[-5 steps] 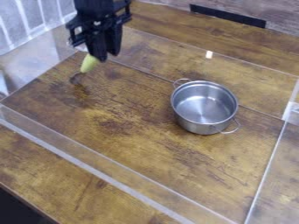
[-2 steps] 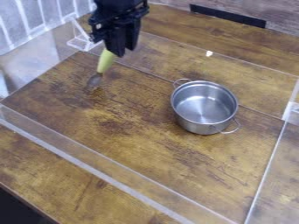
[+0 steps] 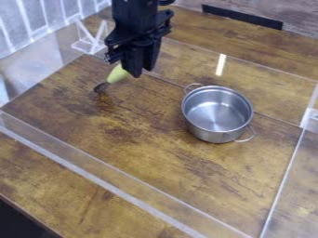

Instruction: Move the green spoon to the right

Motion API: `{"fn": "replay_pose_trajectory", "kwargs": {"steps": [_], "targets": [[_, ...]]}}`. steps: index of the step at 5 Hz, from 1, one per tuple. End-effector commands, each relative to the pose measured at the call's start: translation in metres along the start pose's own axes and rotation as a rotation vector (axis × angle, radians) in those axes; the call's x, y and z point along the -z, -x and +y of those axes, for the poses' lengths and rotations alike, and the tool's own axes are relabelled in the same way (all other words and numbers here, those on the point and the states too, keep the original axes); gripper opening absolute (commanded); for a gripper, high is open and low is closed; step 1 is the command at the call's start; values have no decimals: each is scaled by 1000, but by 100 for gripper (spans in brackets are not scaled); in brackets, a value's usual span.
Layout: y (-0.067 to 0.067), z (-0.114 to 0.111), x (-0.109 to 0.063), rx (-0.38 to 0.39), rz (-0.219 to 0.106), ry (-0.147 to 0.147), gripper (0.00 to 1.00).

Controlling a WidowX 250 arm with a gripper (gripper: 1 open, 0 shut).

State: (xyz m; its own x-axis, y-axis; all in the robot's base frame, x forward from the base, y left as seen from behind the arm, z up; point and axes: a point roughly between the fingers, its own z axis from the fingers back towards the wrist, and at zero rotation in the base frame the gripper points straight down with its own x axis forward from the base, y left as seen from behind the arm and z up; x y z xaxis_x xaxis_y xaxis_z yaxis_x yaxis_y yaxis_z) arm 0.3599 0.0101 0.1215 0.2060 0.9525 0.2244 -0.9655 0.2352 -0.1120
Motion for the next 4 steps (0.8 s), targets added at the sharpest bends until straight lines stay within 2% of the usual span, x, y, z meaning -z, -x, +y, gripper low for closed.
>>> {"fn": "replay_pose_trajectory", "kwargs": {"steps": [1,3,4], "targets": [[0,-6,-17,-23,-31,44,0],[12,-7,14,11,-49,38,0],[25,-8,9,43,-59,44,0]]}}
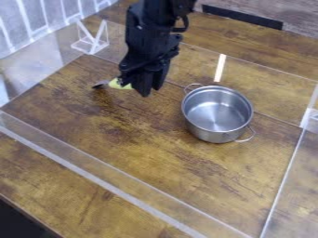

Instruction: Move the green spoon to the right

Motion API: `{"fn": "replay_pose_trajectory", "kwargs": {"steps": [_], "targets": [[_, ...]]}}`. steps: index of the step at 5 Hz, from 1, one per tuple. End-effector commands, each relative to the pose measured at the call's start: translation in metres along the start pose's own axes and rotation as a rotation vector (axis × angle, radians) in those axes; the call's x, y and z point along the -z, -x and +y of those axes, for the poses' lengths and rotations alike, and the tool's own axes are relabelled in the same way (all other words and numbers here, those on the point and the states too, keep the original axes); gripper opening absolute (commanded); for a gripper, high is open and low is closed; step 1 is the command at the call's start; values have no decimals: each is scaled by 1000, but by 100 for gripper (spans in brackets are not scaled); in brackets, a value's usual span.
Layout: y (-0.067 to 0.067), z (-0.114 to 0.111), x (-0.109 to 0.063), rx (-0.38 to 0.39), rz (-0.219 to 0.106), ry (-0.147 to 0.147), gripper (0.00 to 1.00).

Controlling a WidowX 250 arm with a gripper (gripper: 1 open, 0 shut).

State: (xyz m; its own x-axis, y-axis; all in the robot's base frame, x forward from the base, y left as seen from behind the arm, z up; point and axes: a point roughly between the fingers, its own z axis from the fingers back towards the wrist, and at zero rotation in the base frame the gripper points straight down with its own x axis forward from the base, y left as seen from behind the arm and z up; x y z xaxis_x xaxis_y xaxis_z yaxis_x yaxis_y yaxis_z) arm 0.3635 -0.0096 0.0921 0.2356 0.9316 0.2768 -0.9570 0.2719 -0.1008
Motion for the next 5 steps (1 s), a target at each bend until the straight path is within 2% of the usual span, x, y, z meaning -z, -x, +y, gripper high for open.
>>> {"fn": "replay_pose_trajectory", "kwargs": {"steps": [1,2,3,4,5], "targets": [[18,0,-20,67,-12,54,0],[33,5,-23,137,-9,70,0],[43,5,-34,233,-7,118,0],[43,20,-22,264,-5,128,0],[40,41,-1,317,7,150,0]]}}
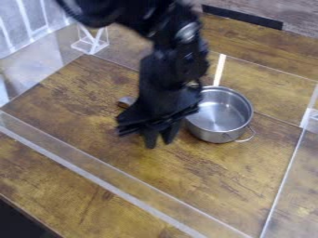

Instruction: Move the green spoon to the right

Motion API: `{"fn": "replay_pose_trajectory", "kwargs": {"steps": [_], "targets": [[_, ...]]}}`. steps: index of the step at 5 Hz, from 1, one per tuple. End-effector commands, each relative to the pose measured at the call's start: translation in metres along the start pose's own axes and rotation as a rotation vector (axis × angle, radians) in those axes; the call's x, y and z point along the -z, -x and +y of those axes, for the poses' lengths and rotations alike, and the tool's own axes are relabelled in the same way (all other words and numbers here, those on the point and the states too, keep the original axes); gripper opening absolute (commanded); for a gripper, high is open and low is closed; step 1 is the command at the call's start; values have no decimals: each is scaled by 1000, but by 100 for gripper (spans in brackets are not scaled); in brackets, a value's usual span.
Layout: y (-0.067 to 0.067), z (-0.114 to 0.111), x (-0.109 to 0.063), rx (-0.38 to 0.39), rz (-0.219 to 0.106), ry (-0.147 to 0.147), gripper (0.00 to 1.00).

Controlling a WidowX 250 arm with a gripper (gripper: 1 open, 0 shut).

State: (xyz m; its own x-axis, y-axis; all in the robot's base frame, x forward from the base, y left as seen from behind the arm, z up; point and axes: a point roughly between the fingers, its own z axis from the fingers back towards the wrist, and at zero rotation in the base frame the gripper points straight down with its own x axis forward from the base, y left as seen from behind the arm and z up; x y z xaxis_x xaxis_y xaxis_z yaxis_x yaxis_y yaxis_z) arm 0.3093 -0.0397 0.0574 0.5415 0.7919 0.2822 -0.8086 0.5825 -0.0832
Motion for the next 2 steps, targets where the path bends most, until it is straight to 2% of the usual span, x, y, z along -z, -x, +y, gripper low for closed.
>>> {"fn": "replay_pose_trajectory", "kwargs": {"steps": [1,2], "targets": [[-20,6,-13,0,-24,90,0],[-27,8,-17,-6,-20,105,0]]}}
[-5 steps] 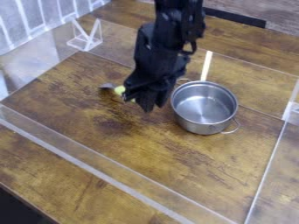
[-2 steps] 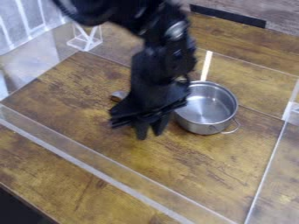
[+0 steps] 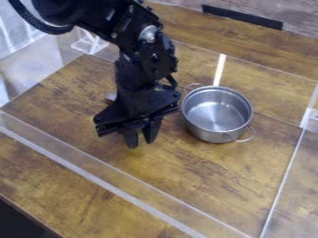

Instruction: Move the green spoon to the right

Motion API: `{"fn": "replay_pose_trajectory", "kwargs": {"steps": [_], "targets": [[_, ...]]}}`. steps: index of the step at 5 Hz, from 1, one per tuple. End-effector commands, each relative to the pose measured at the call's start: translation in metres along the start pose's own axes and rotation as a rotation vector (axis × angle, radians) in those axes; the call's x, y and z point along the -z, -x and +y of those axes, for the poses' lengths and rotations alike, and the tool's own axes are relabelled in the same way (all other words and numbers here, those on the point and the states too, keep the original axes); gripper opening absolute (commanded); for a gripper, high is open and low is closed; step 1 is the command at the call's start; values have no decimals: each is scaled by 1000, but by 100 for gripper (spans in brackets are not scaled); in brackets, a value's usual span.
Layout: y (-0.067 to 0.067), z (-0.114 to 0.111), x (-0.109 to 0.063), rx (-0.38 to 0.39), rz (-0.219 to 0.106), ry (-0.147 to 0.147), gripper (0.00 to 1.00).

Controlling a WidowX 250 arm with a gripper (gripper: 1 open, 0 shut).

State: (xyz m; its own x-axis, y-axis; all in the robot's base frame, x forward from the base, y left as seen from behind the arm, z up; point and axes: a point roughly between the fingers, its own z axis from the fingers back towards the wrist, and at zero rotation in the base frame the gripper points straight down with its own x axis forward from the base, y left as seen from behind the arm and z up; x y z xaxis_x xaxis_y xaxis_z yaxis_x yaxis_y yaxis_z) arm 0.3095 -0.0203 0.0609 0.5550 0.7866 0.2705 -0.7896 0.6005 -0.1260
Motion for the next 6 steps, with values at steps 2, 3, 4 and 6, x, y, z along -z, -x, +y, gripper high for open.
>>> {"fn": "replay_pose_trajectory", "kwargs": {"steps": [2,3,4,6], "targets": [[-21,1,-17,180,-7,118,0],[-14,1,-18,283,9,143,0],[-7,1,-14,388,15,163,0],[-7,0,5,537,13,172,0]]}}
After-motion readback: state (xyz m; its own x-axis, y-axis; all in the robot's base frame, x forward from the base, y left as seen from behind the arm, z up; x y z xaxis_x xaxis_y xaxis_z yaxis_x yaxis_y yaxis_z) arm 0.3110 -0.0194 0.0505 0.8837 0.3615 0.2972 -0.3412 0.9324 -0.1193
